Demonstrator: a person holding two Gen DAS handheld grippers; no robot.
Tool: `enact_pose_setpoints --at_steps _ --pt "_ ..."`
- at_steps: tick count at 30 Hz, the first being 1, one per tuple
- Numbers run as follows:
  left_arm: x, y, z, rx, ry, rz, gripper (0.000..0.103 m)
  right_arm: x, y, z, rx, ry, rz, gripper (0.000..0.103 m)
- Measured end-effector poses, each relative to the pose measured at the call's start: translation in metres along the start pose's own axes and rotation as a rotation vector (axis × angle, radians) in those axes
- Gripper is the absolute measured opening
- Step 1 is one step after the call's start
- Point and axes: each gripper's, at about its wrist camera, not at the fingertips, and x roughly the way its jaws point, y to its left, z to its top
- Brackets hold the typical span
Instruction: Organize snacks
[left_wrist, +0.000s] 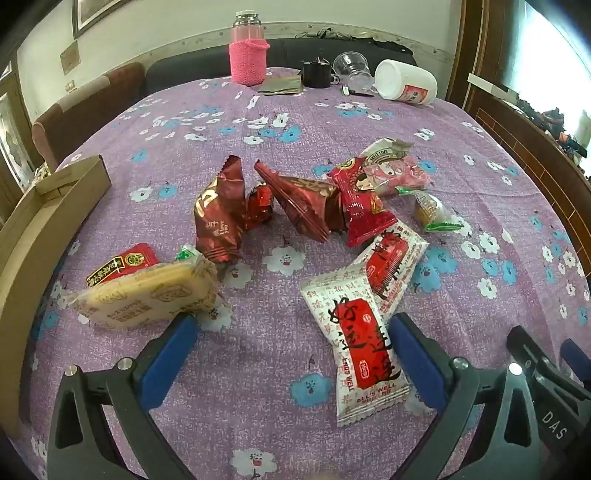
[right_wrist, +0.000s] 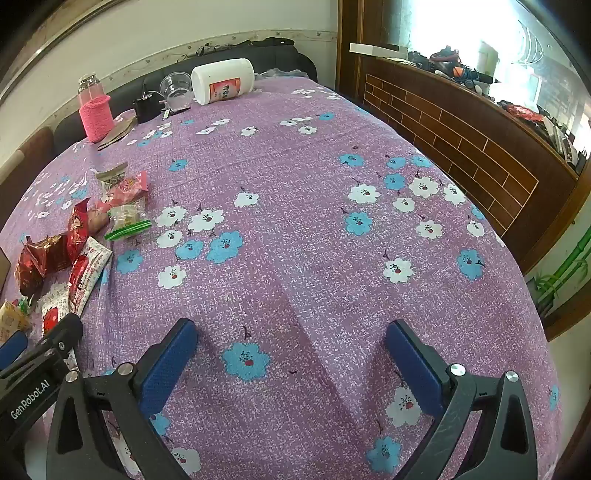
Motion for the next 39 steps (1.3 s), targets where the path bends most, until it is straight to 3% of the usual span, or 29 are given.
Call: enact_pose_setpoints --at_steps 30,39 --pt "0.0005 -0.0017 -0.0009 -0.010 0.009 -0.003 0.103 -0.0008 0.0021 0.0014 0.003 0.002 0.002 0.102" --pt "-0.0085 -0.0008 -0.0068 0.136 0.097 -0.106 0.103 -0.0025 -0.0004 0.0002 -0.010 0.075 0.013 0.102"
